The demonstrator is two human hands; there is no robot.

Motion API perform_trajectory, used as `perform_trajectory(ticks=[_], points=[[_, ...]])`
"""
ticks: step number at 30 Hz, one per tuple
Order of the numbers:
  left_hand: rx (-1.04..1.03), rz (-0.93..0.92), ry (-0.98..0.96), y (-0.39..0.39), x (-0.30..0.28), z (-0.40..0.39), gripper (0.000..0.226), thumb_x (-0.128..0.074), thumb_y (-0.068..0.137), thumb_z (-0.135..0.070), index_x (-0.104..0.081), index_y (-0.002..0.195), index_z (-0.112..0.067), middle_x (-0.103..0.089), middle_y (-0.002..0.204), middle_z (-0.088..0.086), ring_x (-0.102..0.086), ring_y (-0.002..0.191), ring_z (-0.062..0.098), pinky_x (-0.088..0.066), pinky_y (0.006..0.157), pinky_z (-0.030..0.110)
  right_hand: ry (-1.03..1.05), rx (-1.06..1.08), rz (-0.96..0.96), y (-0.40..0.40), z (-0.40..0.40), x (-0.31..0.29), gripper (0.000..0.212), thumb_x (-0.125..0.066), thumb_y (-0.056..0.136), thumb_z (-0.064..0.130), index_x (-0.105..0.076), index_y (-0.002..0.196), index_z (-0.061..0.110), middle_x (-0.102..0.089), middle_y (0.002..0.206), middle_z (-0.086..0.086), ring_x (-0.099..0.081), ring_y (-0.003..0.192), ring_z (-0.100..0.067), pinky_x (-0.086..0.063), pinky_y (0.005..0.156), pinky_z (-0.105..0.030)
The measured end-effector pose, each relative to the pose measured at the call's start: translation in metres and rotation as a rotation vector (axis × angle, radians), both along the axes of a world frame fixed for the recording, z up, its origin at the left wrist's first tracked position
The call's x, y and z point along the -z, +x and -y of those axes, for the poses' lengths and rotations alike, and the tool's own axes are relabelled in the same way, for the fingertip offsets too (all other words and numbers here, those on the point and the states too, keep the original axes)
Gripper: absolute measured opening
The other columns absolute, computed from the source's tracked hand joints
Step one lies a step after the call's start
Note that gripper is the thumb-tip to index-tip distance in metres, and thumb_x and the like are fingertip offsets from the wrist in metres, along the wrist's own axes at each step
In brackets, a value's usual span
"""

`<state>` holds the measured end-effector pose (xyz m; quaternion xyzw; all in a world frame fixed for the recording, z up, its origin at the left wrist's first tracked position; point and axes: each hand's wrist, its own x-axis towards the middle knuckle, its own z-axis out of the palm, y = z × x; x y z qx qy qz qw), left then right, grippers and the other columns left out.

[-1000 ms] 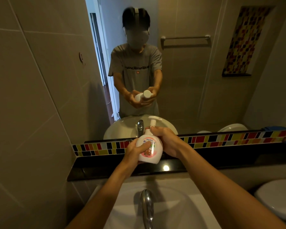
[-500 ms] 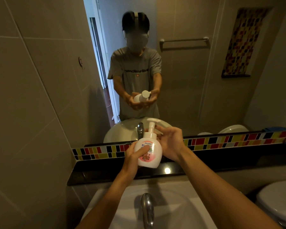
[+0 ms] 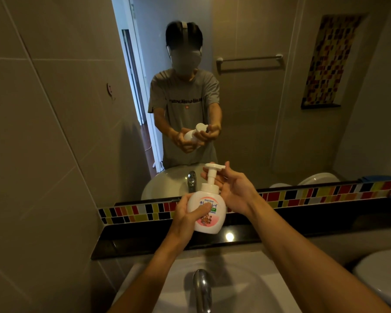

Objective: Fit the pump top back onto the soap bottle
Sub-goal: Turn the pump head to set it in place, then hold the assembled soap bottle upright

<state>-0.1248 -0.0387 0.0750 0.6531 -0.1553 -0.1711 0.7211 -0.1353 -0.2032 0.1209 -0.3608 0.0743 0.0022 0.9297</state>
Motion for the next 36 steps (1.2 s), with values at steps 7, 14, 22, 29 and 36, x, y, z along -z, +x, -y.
perform_trajectory(ticks=[7, 14, 22, 29, 36], points=[[-0.135, 0.139, 0.104, -0.006, 0.006, 0.008, 0.058, -0.077, 0.076, -0.025, -0.046, 0.124, -0.022, -0.061, 0.115, 0.005, -0.066, 0.1, 0.024, -0.061, 0.077, 0.039, -0.13, 0.044, -0.004, 0.003, -0.003, -0.003, 0.032, -0.055, 0.098, 0.033, -0.066, 0.118, 0.011, -0.071, 0.103, -0.009, -0.067, 0.098, -0.023, -0.053, 0.083, -0.039], [-0.148, 0.093, 0.054, -0.009, 0.011, 0.008, 0.055, -0.074, 0.078, -0.023, -0.047, 0.126, -0.022, -0.061, 0.119, 0.009, -0.066, 0.101, 0.024, -0.061, 0.072, 0.033, -0.281, 0.07, -0.024, 0.006, -0.01, -0.005, 0.043, -0.063, 0.093, 0.034, -0.063, 0.129, 0.01, -0.069, 0.108, -0.011, -0.065, 0.099, -0.024, -0.055, 0.079, -0.04], [-0.037, -0.038, -0.059, -0.005, 0.01, 0.001, 0.066, -0.059, 0.07, -0.044, -0.05, 0.127, -0.012, -0.066, 0.115, 0.017, -0.07, 0.094, 0.026, -0.057, 0.064, 0.025, -0.305, 0.043, -0.026, 0.005, -0.013, -0.003, 0.04, -0.057, 0.097, 0.032, -0.063, 0.128, 0.007, -0.071, 0.103, -0.011, -0.066, 0.092, -0.022, -0.055, 0.077, -0.037], [-0.019, -0.063, -0.082, 0.0, 0.013, -0.001, 0.064, -0.058, 0.07, -0.044, -0.052, 0.125, -0.011, -0.068, 0.11, 0.015, -0.071, 0.093, 0.026, -0.056, 0.069, 0.03, -0.324, 0.044, -0.026, 0.005, -0.016, -0.005, 0.049, -0.056, 0.097, 0.031, -0.058, 0.137, 0.003, -0.069, 0.099, -0.01, -0.064, 0.09, -0.02, -0.053, 0.072, -0.035], [0.005, -0.072, -0.07, 0.005, 0.019, -0.003, 0.056, -0.065, 0.076, -0.042, -0.054, 0.121, -0.012, -0.069, 0.108, 0.014, -0.071, 0.094, 0.026, -0.056, 0.072, 0.032, -0.34, 0.053, -0.026, 0.005, -0.019, -0.005, 0.049, -0.058, 0.096, 0.03, -0.058, 0.137, 0.002, -0.067, 0.105, -0.013, -0.064, 0.093, -0.022, -0.053, 0.077, -0.037]])
